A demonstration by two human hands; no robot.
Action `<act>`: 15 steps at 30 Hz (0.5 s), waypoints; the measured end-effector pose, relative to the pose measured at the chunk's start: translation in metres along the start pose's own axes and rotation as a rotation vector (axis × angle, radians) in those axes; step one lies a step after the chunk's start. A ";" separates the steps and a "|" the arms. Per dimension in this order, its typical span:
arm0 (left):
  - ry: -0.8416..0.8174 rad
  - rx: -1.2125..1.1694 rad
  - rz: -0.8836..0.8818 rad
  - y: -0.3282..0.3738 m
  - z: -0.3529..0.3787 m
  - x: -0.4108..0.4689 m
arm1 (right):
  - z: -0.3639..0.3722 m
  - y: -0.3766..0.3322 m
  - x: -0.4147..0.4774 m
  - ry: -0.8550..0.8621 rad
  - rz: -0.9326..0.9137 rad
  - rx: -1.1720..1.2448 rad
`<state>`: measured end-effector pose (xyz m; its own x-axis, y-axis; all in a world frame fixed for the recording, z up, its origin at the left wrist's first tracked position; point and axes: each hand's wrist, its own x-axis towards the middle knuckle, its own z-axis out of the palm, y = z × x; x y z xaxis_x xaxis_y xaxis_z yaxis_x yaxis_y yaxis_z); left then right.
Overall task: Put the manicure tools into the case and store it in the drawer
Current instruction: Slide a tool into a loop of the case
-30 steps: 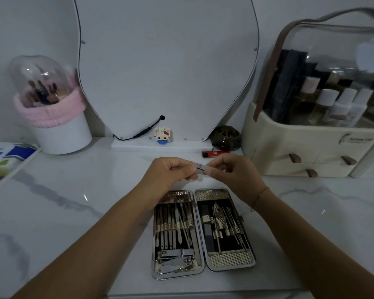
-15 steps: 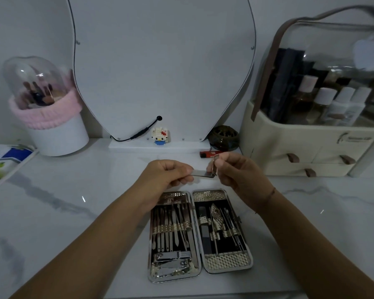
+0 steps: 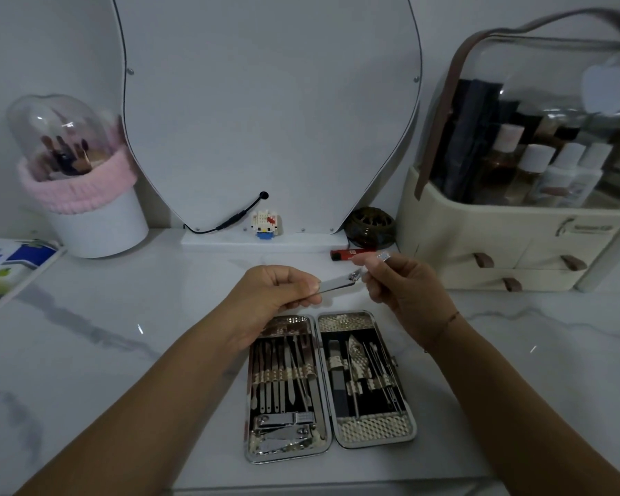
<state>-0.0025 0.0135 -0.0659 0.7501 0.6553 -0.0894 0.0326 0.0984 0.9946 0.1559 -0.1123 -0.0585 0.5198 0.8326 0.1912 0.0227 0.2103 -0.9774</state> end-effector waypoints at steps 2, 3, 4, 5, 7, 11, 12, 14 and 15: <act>-0.009 0.049 0.036 -0.001 0.001 0.001 | 0.000 -0.003 -0.001 -0.010 -0.020 -0.025; -0.010 0.097 0.060 -0.001 0.001 0.002 | -0.002 -0.005 -0.003 -0.012 -0.025 -0.055; -0.011 0.162 0.087 -0.001 0.001 0.002 | -0.004 -0.006 -0.004 -0.005 -0.023 -0.097; -0.013 0.239 0.111 -0.002 0.001 0.003 | -0.008 -0.006 -0.004 0.011 -0.013 -0.144; -0.030 0.377 0.141 -0.004 0.000 0.004 | -0.019 -0.004 -0.005 0.064 0.034 -0.208; -0.100 0.557 0.147 -0.013 -0.002 0.006 | -0.033 0.007 -0.008 0.155 0.117 -0.269; -0.113 0.587 0.146 -0.014 -0.002 0.007 | -0.035 0.009 -0.009 0.159 0.127 -0.279; -0.117 0.609 0.146 -0.016 -0.002 0.007 | -0.037 0.009 -0.010 0.147 0.135 -0.290; -0.113 0.610 0.145 -0.016 -0.002 0.007 | -0.038 0.008 -0.011 0.144 0.131 -0.289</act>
<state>0.0008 0.0182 -0.0826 0.8392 0.5434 0.0217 0.2707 -0.4520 0.8500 0.1829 -0.1389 -0.0719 0.6487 0.7580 0.0680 0.1779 -0.0641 -0.9820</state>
